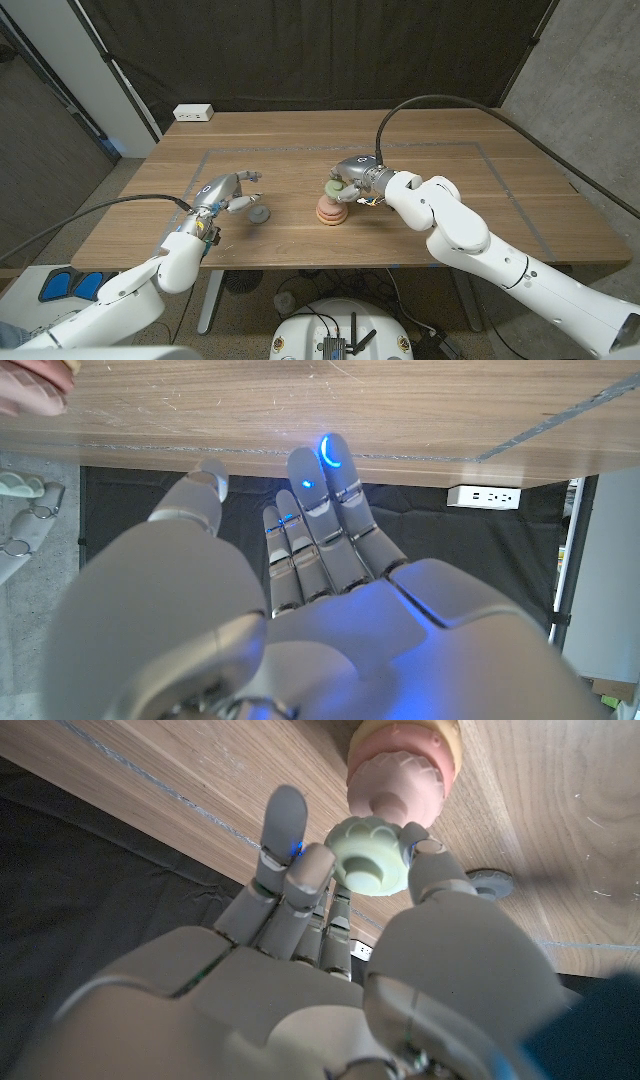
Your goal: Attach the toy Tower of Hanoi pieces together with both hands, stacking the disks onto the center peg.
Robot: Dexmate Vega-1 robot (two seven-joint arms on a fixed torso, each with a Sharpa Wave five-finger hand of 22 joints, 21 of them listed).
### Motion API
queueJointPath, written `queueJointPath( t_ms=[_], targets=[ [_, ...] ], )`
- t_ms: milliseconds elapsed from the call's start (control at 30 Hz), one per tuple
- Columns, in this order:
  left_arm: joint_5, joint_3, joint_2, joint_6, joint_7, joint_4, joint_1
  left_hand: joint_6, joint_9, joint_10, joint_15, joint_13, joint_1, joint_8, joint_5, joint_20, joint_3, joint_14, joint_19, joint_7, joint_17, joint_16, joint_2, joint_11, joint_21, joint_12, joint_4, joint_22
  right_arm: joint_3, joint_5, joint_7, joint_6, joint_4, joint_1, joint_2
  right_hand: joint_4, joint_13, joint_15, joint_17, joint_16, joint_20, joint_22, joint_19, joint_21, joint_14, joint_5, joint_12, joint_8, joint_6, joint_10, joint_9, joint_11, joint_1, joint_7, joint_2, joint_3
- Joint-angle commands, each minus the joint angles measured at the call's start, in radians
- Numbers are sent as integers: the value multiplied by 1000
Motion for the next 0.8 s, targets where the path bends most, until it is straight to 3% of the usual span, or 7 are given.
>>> queueJointPath(
  t_ms=[33,800],
  targets=[
    [3,-19,-1,-12,8,-10,28,3,2,-3,-99,2,-9,-1,4,-130,7,3,5,2,2,3,0,-1,9,-1,1,0,-22,-7,52,28,35,34,38,47,6,3,2,6,-42,4,8,-2,7,5,6,2,25,93,4,-83,6,-19,19,52],
    [5,-24,-7,-19,-10,0,30,5,2,0,-99,3,-9,-1,5,-130,10,2,5,3,2,2,0,0,9,1,1,0,-63,-38,124,25,87,82,82,48,10,3,1,12,-42,1,6,-7,3,6,2,-3,22,93,4,-82,0,-19,19,59]
  ],
)
